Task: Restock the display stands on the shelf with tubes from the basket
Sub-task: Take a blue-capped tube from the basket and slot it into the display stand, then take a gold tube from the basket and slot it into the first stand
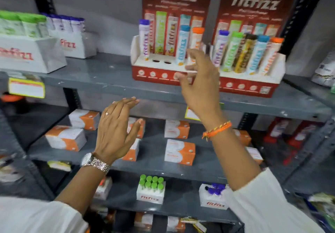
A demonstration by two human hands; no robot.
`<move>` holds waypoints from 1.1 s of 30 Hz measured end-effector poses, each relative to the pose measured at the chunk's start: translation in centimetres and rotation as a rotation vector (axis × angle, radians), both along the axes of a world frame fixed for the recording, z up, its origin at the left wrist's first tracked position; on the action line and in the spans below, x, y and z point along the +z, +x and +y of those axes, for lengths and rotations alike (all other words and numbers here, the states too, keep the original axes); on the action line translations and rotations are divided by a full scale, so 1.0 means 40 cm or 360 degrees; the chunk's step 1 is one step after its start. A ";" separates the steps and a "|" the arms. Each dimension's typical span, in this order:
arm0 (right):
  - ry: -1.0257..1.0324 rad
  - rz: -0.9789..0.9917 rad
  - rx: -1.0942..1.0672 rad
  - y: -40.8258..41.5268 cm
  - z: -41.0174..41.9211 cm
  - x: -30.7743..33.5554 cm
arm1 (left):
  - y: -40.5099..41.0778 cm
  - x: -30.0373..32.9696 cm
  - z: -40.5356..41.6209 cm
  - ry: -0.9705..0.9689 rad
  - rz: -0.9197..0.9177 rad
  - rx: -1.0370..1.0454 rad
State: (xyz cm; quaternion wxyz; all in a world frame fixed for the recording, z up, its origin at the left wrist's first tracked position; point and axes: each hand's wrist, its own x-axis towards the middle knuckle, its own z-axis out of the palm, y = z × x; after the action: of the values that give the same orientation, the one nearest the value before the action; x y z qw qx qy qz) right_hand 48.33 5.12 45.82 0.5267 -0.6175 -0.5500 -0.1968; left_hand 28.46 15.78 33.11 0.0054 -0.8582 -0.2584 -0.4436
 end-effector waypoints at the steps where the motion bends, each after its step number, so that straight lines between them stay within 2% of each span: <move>1: -0.0040 -0.0016 0.0111 -0.052 0.026 -0.039 | -0.049 -0.021 0.000 -0.0034 -0.0001 0.0041; 6: -0.0305 -0.0044 0.0676 -0.298 0.154 -0.223 | -0.325 -0.189 -0.049 -0.0375 0.0005 0.0472; 12: -0.1034 -0.0169 0.1236 -0.566 0.270 -0.454 | -0.571 -0.457 -0.228 -0.0915 0.0266 0.0865; 18: -0.1864 -0.0510 0.1733 -0.808 0.329 -0.683 | -0.676 -0.641 -0.380 -0.1266 0.0415 0.1023; 22: -0.2135 -0.0636 0.1880 -0.951 0.341 -0.821 | -0.706 -0.697 -0.424 -0.1394 0.0500 0.1059; 26: -0.2274 -0.0795 0.1968 -1.079 0.343 -0.920 | -0.722 -0.706 -0.433 -0.1567 0.0551 0.1028; 33: -0.2280 -0.0754 0.1713 -1.203 0.346 -1.020 | -0.728 -0.707 -0.420 -0.1577 0.0523 0.1055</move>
State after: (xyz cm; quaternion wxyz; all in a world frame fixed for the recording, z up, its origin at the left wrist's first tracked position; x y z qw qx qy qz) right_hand 0.23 18.96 5.03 -0.0864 -0.4009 -0.8462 0.3401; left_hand -0.66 -1.04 4.83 -0.2164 -0.6899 -0.6824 -0.1075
